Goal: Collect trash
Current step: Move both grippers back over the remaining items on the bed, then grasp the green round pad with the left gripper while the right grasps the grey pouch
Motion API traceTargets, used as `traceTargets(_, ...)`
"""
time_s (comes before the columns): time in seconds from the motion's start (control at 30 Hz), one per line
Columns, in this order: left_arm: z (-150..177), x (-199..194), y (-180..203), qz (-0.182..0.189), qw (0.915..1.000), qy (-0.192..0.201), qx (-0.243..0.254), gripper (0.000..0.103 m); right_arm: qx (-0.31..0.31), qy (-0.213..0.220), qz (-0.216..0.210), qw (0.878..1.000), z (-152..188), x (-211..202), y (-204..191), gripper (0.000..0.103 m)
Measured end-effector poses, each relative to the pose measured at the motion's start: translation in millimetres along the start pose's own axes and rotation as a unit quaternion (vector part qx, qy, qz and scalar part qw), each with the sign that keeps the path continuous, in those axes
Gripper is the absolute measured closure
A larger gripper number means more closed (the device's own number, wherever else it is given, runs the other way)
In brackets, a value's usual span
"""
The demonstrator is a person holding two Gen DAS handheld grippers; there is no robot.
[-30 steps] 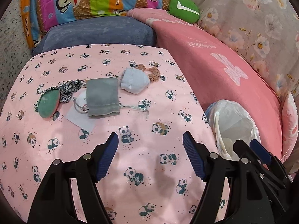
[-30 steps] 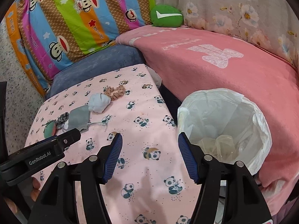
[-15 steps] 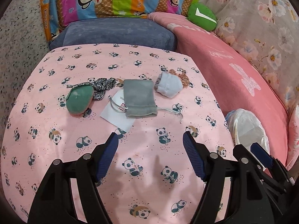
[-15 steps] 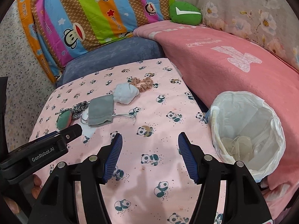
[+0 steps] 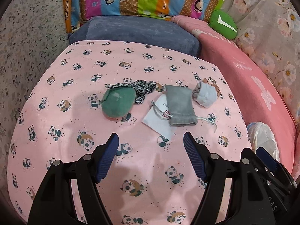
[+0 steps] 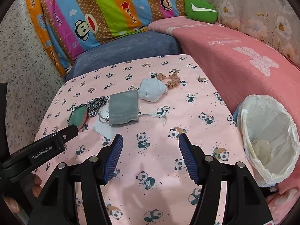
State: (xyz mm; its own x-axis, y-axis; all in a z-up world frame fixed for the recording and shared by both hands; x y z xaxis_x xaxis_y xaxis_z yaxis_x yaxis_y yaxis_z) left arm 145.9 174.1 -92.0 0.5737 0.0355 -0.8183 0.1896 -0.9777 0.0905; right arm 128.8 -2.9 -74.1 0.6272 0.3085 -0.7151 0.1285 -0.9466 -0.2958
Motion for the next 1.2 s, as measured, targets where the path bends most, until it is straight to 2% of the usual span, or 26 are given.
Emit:
traceTargets(0.33, -9.2, 27.8, -61.2, -0.026, 0.9981, -0.023, -0.052, 0.035, 0.000, -0.028, -0.031, 0.999, -2.2, 42.1, -29.5, 0.043)
traceTargets(0.47, -15.6, 39.8, -75.4, -0.021, 0.9972, -0.031, -0.065, 0.035, 0.003, -0.043, -0.046, 0.998, -4.8, 62.7, -39.2, 0.043)
traceTargets(0.57, -18.9, 48.7, -77.3, -0.011, 0.9969, -0.039, -0.068, 0.035, 0.006, -0.051, -0.060, 0.997, -7.1, 77.5, -48.7, 0.044)
traceTargets(0.8, -31.6, 75.4, -63.7, 0.022, 0.9951, -0.059, -0.076, 0.035, 0.013, -0.053, -0.059, 0.997, -17.9, 107.6, -52.0, 0.045)
traceTargets(0.87, -33.5, 84.7, -57.6, 0.033, 0.9944, -0.065, -0.078, 0.029, 0.016, -0.052, -0.057, 0.997, -21.5, 114.6, -50.2, 0.045)
traceTargets(0.9, -34.1, 89.4, -56.5, 0.031, 0.9940, -0.068, -0.080, 0.020, 0.016, -0.051, -0.053, 0.997, -23.2, 119.2, -49.4, 0.045)
traceTargets(1.03, -37.2, 102.3, -54.9, 0.032, 0.9935, -0.070, -0.083, 0.019, 0.016, -0.056, -0.043, 0.997, -25.8, 135.9, -45.6, 0.044)
traceTargets(1.1, -37.8, 107.6, -54.2, 0.036, 0.9932, -0.074, -0.083, 0.021, 0.020, -0.064, -0.041, 0.997, -24.1, 144.5, -41.1, 0.044)
traceTargets(1.17, -36.4, 112.2, -51.9, 0.046, 0.9925, -0.080, -0.080, 0.042, 0.026, -0.072, -0.040, 0.996, -19.2, 153.3, -37.1, 0.044)
traceTargets(1.2, -35.1, 113.8, -50.6, 0.050, 0.9923, -0.084, -0.076, 0.046, 0.024, -0.072, -0.041, 0.996, -17.6, 155.0, -36.8, 0.044)
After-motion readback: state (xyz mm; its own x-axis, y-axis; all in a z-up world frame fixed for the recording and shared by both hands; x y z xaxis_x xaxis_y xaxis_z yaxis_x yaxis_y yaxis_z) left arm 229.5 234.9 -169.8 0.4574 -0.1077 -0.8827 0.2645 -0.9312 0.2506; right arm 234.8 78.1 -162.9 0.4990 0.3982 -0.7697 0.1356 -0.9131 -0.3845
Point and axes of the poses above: each gripper's, at about its wrist camera, not at the fingertips, and x roughly the way its jaws point, y to its right, z to its underside, the point moved 8 cm from there along x, roughly the way its jaws point, and after that the axes turned 9 degrees about -z, right-handed, at the moved point
